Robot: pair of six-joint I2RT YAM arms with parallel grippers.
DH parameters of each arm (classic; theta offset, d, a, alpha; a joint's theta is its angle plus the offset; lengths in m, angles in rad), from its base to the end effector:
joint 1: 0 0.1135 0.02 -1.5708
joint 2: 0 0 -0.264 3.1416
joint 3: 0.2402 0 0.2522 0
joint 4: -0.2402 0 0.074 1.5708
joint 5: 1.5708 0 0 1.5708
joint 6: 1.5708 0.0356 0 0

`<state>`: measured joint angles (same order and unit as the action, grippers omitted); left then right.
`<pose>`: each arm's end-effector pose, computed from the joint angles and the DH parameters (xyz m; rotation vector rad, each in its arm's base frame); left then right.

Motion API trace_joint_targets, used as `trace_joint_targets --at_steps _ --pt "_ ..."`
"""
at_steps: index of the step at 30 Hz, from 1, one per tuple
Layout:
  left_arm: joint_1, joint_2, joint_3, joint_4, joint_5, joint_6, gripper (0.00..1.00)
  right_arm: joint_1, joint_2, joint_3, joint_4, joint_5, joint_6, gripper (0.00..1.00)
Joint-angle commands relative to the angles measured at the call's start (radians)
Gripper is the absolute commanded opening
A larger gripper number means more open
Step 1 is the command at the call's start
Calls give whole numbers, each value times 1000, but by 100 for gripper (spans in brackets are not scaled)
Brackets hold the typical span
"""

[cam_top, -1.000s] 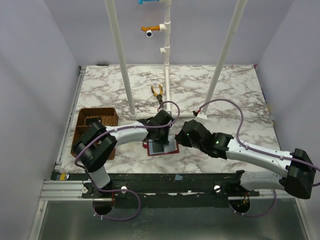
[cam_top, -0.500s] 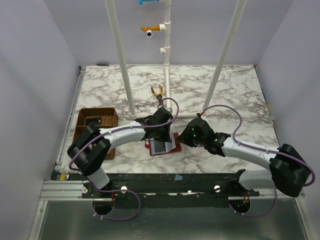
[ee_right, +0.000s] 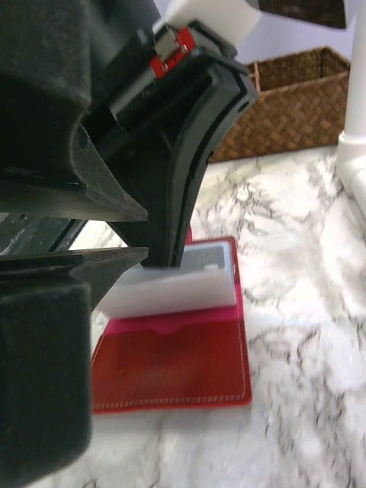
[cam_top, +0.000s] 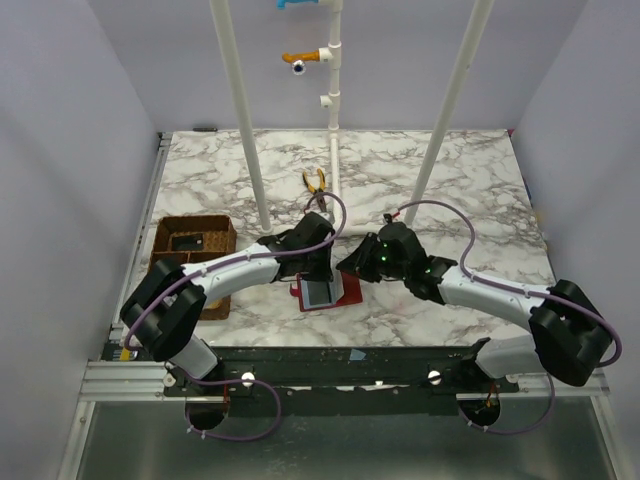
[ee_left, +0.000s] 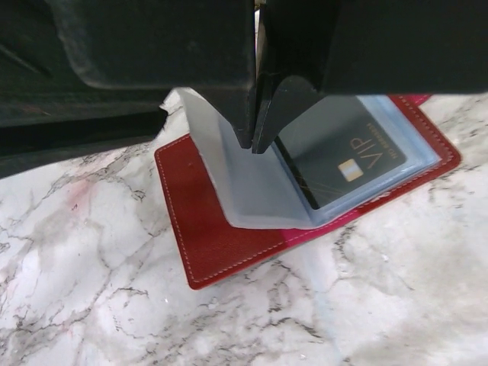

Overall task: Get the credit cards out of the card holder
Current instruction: Move the credit card to the storage box.

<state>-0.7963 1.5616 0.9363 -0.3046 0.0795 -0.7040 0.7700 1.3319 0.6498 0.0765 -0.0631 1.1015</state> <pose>0.2195 -0.2284 0.1950 0.1569 2.6401 -0.6753 0.1963 0.1934 0.1998 0.3579 2.3808 1.0604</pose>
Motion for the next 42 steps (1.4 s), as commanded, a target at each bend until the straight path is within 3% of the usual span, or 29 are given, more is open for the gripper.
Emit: trace_joint_targets --at_steps 1,10,18,29,37,42 --pt "47 -55 -44 -4 -7 20 0 -4 37 60 35 -71 -11 22" --pt "55 -33 -32 -11 11 1 0 7 107 131 12 -81 -5 19" --pt "133 -110 -140 -15 -17 -12 0 92 191 183 -3 -56 10 17" --pt "151 -156 -199 19 11 -10 0 97 297 206 -48 8 -9 15" --pt "152 -158 -202 29 27 4 0 83 274 155 -105 100 -19 14" --pt "151 -145 -194 27 35 11 0 48 248 106 -86 81 -38 16"
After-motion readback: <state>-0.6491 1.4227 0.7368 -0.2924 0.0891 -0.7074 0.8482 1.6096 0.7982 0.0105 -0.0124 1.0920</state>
